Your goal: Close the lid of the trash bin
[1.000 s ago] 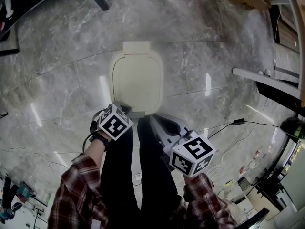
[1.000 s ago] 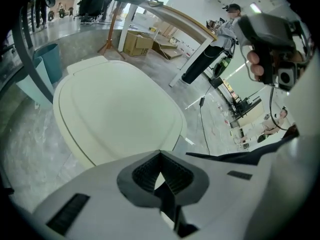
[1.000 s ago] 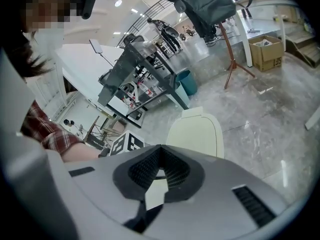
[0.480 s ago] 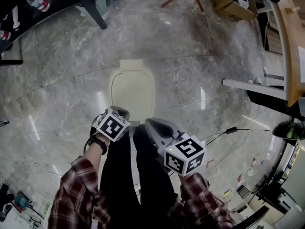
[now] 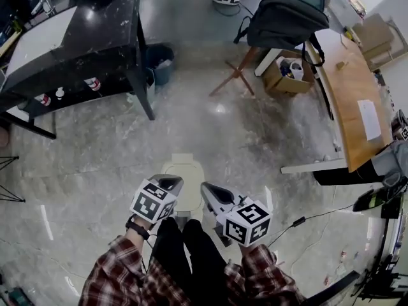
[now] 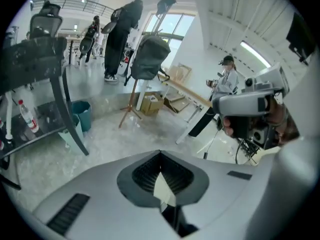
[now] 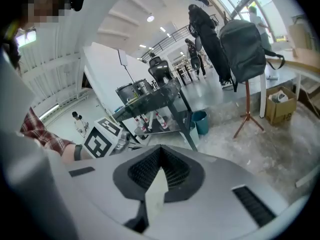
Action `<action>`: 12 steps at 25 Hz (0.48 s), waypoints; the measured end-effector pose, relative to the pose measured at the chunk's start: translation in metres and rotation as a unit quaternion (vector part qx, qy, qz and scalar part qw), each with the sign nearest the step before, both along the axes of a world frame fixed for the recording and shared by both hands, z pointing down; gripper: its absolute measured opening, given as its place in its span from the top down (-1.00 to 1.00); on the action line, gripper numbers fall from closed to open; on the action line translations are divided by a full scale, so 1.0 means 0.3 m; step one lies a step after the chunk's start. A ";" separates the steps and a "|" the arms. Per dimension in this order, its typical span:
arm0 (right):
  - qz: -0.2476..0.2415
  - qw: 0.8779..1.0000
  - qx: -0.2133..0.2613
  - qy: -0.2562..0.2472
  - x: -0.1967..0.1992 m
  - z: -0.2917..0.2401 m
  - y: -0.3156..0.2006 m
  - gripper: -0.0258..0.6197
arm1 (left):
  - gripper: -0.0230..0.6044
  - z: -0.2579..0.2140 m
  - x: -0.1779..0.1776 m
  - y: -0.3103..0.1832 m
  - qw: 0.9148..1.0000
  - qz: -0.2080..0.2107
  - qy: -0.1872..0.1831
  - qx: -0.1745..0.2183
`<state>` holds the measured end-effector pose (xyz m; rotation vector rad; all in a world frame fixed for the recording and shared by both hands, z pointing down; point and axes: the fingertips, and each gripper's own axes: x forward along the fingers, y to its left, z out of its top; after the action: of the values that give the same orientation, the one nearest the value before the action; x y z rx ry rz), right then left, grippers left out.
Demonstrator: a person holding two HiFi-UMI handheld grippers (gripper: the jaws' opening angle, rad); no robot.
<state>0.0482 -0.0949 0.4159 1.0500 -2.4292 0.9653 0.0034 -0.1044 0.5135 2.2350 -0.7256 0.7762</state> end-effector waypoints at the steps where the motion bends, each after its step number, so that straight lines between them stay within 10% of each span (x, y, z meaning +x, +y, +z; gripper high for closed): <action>1: 0.002 1.000 0.010 -0.002 -0.006 -0.062 0.003 0.88 | 0.89 -0.083 -0.010 -0.002 1.000 -0.008 0.013 0.013; 12: 0.015 0.985 0.169 -0.035 -0.154 -0.622 0.026 0.88 | 0.89 -0.875 -0.106 0.048 0.967 -0.054 0.164 0.187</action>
<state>0.0018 -0.0872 0.2292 1.1793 -2.7079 0.6190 -0.0283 -0.0901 0.2511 2.5468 -0.8748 0.2136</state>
